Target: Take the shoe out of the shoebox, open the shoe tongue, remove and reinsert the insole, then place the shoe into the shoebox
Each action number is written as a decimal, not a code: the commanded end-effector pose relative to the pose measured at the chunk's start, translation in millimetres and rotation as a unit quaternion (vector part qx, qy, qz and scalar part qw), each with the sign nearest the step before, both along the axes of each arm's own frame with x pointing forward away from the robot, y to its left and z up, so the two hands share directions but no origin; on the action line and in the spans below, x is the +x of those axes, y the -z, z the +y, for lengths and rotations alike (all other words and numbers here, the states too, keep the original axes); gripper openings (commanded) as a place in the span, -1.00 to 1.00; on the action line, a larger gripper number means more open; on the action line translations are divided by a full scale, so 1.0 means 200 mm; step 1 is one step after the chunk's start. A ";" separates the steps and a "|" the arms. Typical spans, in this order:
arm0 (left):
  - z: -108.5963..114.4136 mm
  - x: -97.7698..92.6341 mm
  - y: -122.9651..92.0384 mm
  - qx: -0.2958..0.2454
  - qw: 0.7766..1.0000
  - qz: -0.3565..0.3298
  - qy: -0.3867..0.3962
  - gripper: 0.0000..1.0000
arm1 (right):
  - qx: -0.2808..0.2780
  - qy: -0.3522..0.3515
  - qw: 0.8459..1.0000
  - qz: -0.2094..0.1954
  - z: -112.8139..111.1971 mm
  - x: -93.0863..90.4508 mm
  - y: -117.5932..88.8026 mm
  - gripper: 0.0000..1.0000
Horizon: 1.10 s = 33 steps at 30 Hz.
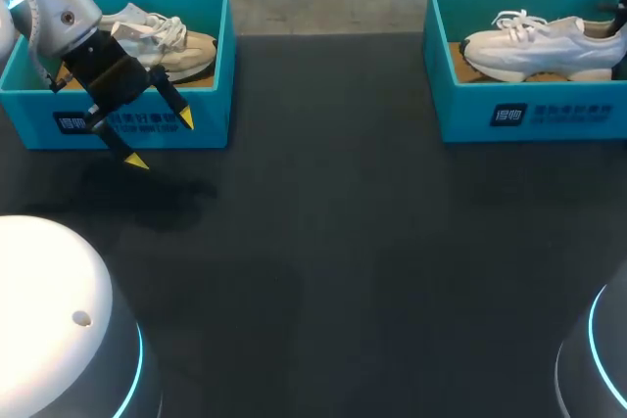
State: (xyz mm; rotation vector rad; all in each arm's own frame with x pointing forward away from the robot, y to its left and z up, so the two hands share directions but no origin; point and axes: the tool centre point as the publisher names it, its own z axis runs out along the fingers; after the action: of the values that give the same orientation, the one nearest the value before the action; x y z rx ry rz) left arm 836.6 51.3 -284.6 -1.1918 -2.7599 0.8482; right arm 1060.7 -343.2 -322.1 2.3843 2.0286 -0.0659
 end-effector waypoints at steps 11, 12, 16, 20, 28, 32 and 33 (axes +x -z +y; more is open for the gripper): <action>0.00 0.00 0.00 0.002 1.000 0.001 0.001 1.00 | 0.001 -0.002 1.000 -0.006 -0.01 -0.02 -0.02 -1.00; 0.00 0.00 0.00 0.002 1.000 0.001 0.001 1.00 | 0.000 -0.003 1.000 -0.006 0.00 -0.02 -0.02 -1.00; 0.00 0.00 0.00 0.002 1.000 0.001 0.001 1.00 | -0.001 -0.006 1.000 -0.003 0.01 -0.03 0.01 -1.00; 0.00 0.00 0.00 0.002 1.000 0.001 0.001 1.00 | -0.008 -0.008 1.000 -0.003 0.02 -0.03 0.02 -1.00; 0.00 0.00 0.00 0.002 1.000 0.001 0.001 1.00 | -0.009 -0.004 1.000 0.004 0.00 -0.05 0.08 -1.00; 0.00 0.00 0.00 0.002 1.000 0.001 0.001 1.00 | -0.007 -0.005 1.000 0.008 0.00 -0.08 0.10 -1.00; 0.00 0.00 0.00 0.002 1.000 0.001 0.001 1.00 | -0.007 -0.005 1.000 0.009 0.00 -0.09 0.11 -1.00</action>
State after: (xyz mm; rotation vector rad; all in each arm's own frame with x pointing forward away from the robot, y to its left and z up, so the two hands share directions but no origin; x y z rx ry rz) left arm 836.6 51.3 -284.6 -1.1918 -2.7599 0.8481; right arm 1045.5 -343.2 -343.2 2.3731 2.0406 -0.1077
